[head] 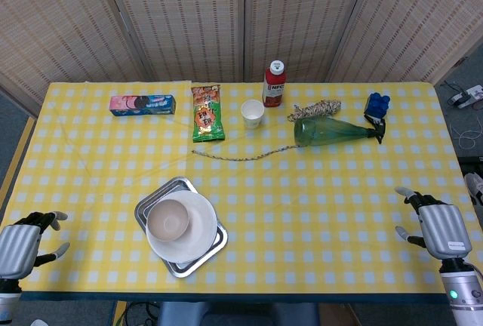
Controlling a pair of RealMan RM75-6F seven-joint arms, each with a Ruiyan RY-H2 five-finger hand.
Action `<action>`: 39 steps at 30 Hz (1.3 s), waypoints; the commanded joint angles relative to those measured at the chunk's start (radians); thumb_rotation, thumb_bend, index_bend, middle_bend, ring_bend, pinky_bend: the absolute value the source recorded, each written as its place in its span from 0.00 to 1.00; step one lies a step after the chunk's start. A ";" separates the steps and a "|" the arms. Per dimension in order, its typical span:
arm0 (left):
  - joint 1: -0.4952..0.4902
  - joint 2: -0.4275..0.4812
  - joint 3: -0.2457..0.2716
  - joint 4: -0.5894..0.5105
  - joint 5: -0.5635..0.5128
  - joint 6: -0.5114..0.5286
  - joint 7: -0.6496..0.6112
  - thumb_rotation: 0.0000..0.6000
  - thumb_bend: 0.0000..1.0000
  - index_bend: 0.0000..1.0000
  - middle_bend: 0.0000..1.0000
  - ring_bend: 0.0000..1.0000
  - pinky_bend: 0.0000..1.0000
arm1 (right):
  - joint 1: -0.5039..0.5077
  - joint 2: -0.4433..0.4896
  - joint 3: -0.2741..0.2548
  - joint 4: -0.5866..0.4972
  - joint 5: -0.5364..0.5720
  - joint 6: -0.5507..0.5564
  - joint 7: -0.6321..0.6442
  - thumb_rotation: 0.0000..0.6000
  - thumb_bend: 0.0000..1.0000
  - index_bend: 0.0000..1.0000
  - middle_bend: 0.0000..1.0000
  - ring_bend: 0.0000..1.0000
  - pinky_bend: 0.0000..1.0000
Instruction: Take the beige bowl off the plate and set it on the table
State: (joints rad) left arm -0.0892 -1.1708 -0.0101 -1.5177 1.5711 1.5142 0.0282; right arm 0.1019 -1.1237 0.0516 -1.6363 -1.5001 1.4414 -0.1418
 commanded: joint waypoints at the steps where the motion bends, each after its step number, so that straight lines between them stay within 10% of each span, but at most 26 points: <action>1: -0.001 -0.001 0.001 -0.001 0.003 0.001 -0.008 1.00 0.15 0.47 0.53 0.41 0.56 | 0.000 0.000 0.000 0.000 0.001 0.000 -0.001 1.00 0.03 0.25 0.41 0.43 0.62; 14: -0.021 -0.005 0.004 0.017 0.093 0.050 -0.131 1.00 0.15 0.47 0.64 0.52 0.70 | -0.010 0.011 0.007 -0.005 0.009 0.019 0.016 1.00 0.04 0.25 0.41 0.43 0.62; 19: -0.060 0.014 0.011 -0.009 0.135 0.019 -0.157 1.00 0.15 0.48 0.78 0.83 0.99 | -0.017 0.015 0.006 -0.007 -0.013 0.043 0.031 1.00 0.04 0.25 0.41 0.43 0.62; 25: -0.141 0.082 0.033 -0.122 0.174 -0.112 -0.146 1.00 0.15 0.50 0.99 0.97 1.00 | -0.026 0.022 0.001 -0.006 -0.036 0.067 0.054 1.00 0.04 0.25 0.41 0.43 0.62; 39: -0.296 0.053 0.022 -0.215 0.155 -0.371 0.048 1.00 0.15 0.47 1.00 1.00 1.00 | -0.044 0.048 0.005 -0.007 -0.047 0.101 0.117 1.00 0.04 0.25 0.41 0.43 0.62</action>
State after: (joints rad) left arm -0.3615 -1.1057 0.0152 -1.7159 1.7395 1.1737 0.0543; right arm 0.0611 -1.0799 0.0565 -1.6438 -1.5452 1.5377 -0.0317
